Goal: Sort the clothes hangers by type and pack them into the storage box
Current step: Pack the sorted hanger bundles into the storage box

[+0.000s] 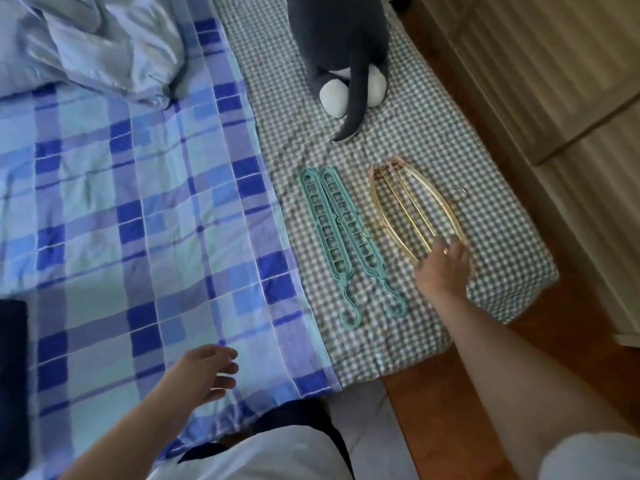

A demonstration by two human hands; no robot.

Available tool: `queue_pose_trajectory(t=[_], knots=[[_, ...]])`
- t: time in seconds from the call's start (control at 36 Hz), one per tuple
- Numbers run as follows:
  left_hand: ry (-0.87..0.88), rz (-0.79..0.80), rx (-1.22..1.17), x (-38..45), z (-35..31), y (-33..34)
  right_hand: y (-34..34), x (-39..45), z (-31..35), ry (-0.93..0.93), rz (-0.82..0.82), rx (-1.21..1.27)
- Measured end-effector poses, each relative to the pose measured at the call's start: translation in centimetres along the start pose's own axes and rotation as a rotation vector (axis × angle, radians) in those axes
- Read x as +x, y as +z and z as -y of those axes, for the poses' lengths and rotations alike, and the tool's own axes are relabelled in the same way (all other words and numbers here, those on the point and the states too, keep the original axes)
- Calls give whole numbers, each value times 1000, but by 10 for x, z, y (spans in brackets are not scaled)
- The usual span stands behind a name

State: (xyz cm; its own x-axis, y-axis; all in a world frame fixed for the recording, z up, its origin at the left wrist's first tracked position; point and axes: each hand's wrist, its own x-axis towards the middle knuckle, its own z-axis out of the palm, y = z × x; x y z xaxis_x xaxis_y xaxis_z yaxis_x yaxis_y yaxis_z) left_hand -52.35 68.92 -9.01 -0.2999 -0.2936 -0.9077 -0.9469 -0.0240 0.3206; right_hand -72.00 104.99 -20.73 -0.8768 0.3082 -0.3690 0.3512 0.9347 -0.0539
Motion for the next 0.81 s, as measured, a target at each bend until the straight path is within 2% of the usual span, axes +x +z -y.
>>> queue_pose_trajectory(t=[0.08,0.17,0.22,0.25,0.39,0.5,0.58,0.64,0.72,0.75,0.81], knots=[[-16,-15,-6,7,-3,6,3,41,-7,258,12,152],[-49,-9,-14,15,-7,11,2,66,-17,524,132,481],[-62,-8,-1,19,-9,14,-4,67,-21,517,256,418],[-70,-5,10,21,-12,16,-12,64,-18,512,267,394],[-31,40,55,24,-33,33,0,70,-28,364,42,227],[101,96,62,13,-60,56,-9,30,-13,285,-233,391],[275,142,13,3,-83,77,-15,-28,21,31,-308,560],[377,153,-51,-4,-97,90,-12,-73,52,-155,-281,654],[481,188,-125,-9,-113,103,-15,-144,98,-232,-32,818],[492,181,-152,-8,-117,106,-16,-165,113,-267,48,893],[442,93,-303,1,-119,106,-8,-194,132,-404,93,904]])
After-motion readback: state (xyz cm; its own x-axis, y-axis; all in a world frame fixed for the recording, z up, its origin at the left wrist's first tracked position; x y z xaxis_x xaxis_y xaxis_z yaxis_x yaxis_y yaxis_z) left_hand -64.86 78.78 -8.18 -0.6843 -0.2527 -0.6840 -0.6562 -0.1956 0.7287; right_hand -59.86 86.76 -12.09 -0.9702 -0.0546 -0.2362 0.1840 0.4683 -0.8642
